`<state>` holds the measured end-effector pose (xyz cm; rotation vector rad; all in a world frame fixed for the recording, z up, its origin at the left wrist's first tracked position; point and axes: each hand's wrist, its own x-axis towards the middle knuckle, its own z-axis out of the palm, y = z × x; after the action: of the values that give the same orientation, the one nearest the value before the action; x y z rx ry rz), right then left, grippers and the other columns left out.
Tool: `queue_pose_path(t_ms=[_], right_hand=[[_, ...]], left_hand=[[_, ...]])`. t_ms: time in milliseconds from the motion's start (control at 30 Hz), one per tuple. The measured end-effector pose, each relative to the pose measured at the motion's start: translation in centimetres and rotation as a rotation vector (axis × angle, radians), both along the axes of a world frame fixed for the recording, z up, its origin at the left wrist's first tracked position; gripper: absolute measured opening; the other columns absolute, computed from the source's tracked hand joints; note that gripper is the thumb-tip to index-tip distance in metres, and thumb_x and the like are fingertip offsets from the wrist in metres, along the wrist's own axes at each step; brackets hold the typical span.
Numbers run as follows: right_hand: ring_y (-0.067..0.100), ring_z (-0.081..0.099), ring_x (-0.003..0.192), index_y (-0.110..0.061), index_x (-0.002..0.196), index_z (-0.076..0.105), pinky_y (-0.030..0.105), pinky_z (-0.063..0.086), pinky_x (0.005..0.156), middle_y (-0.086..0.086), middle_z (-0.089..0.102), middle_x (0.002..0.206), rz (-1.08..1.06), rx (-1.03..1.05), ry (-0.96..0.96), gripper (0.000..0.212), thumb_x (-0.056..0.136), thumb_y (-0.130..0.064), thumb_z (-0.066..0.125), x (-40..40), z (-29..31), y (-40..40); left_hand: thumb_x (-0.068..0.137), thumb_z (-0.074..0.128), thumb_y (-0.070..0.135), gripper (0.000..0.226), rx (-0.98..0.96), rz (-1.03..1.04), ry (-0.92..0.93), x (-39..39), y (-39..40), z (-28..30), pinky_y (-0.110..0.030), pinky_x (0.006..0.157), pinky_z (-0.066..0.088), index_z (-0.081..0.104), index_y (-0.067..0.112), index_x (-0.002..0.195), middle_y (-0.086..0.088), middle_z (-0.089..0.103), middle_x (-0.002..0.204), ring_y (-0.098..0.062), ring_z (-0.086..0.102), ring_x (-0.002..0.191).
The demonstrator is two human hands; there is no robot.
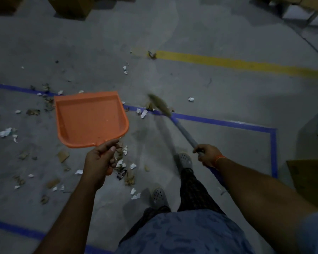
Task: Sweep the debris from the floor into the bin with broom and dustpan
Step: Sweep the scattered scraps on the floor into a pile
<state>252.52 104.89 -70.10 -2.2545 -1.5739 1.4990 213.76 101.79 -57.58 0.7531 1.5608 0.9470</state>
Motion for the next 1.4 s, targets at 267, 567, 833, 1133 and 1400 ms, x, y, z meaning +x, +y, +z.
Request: queue_pose_path(t_ms=[267, 567, 833, 1133, 1400], right_hand=[[0.033, 0.069, 0.074, -0.022, 0.078, 0.069, 0.045, 0.061, 0.066, 0.014, 0.071, 0.091, -0.279, -0.076, -0.071, 0.02, 0.071, -0.004, 0.066, 7.1, -1.8, 9.2], [0.023, 0.063, 0.079, -0.02, 0.096, 0.072, 0.028, 0.056, 0.062, 0.006, 0.065, 0.103, 0.424, -0.229, -0.023, 0.029, 0.075, 0.0, 0.065, 1.3, -2.5, 13.4], [0.021, 0.066, 0.084, -0.028, 0.099, 0.072, 0.029, 0.056, 0.065, 0.001, 0.064, 0.104, 0.742, -0.191, 0.092, 0.035, 0.074, -0.004, 0.066, -0.2, -2.2, 17.1], [0.023, 0.066, 0.061, -0.022, 0.097, 0.07, 0.029, 0.056, 0.052, 0.008, 0.065, 0.094, 0.347, -0.018, 0.057, 0.028, 0.08, -0.002, 0.061, 2.2, -0.9, 24.9], [0.024, 0.066, 0.071, -0.015, 0.09, 0.072, 0.03, 0.059, 0.051, 0.011, 0.068, 0.099, 0.096, -0.089, 0.002, 0.021, 0.076, 0.0, 0.068, -0.8, -1.5, 33.8]], left_hand=[[0.101, 0.053, 0.006, 0.029, -0.018, 0.112, -0.003, 2.8, 5.4, 0.1, -0.016, 0.043, 0.028, 0.067, 0.01, 0.126, -0.006, 0.065, 0.1, -0.007, 0.042, 0.051], [0.101, 0.053, 0.006, 0.029, -0.038, 0.195, 0.038, 5.8, 9.2, 0.0, -0.017, 0.046, 0.025, 0.067, 0.01, 0.126, -0.003, 0.066, 0.097, -0.007, 0.04, 0.049], [0.102, 0.052, 0.006, 0.028, -0.019, 0.252, 0.082, 7.3, 11.3, 0.9, -0.016, 0.044, 0.025, 0.067, 0.01, 0.125, -0.003, 0.065, 0.09, -0.007, 0.04, 0.048], [0.101, 0.055, 0.01, 0.026, 0.01, 0.304, 0.043, 6.4, 14.6, 0.8, -0.016, 0.042, 0.033, 0.07, 0.019, 0.121, -0.016, 0.058, 0.095, -0.008, 0.043, 0.048], [0.101, 0.054, 0.005, 0.027, 0.008, 0.386, 0.045, 3.2, 19.0, 0.0, -0.016, 0.04, 0.035, 0.067, 0.01, 0.124, -0.004, 0.066, 0.09, -0.01, 0.041, 0.051]])
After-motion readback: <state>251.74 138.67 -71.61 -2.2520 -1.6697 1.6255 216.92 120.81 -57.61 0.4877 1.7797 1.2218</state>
